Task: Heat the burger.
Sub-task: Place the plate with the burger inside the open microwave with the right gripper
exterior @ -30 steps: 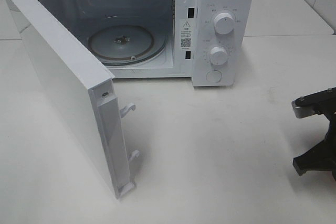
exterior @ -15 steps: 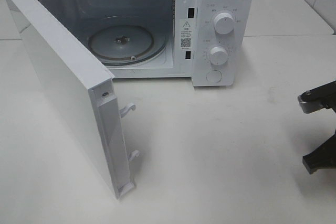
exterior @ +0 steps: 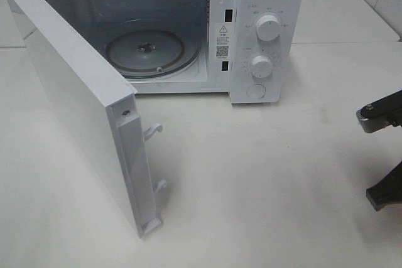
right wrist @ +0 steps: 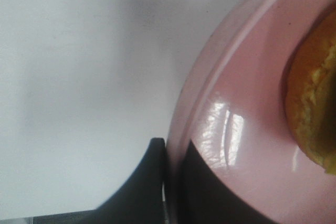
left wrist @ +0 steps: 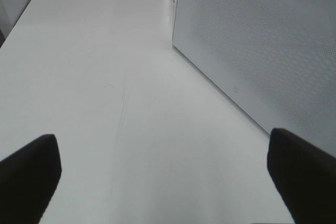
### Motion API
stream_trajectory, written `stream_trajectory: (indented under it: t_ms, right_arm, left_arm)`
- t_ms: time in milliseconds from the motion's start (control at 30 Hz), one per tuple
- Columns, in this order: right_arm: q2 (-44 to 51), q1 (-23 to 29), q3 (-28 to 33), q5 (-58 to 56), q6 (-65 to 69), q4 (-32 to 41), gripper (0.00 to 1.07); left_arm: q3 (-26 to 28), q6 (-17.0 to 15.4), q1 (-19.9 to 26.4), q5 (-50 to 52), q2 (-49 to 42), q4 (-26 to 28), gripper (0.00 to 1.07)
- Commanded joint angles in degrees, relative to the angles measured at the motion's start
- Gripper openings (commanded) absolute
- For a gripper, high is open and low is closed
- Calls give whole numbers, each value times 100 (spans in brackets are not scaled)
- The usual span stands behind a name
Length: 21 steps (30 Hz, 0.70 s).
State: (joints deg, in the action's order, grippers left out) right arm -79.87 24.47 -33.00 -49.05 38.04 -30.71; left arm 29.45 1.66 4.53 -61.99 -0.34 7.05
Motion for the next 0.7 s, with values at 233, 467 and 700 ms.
stream_trajectory:
  t_ms: [233,467,700]
  right_arm:
    - [246,561,11,-539,-143,-241,0]
    - [470,1255,11,-791,-332,-241,0]
    - [527,1896,11,-900,-584,-235,0]
  left_arm:
    - [6,0,-23,69,-80,46,100]
    - [6,0,-23,69,-80,46,100]
    - [6,0,-23,69,-80,46,100]
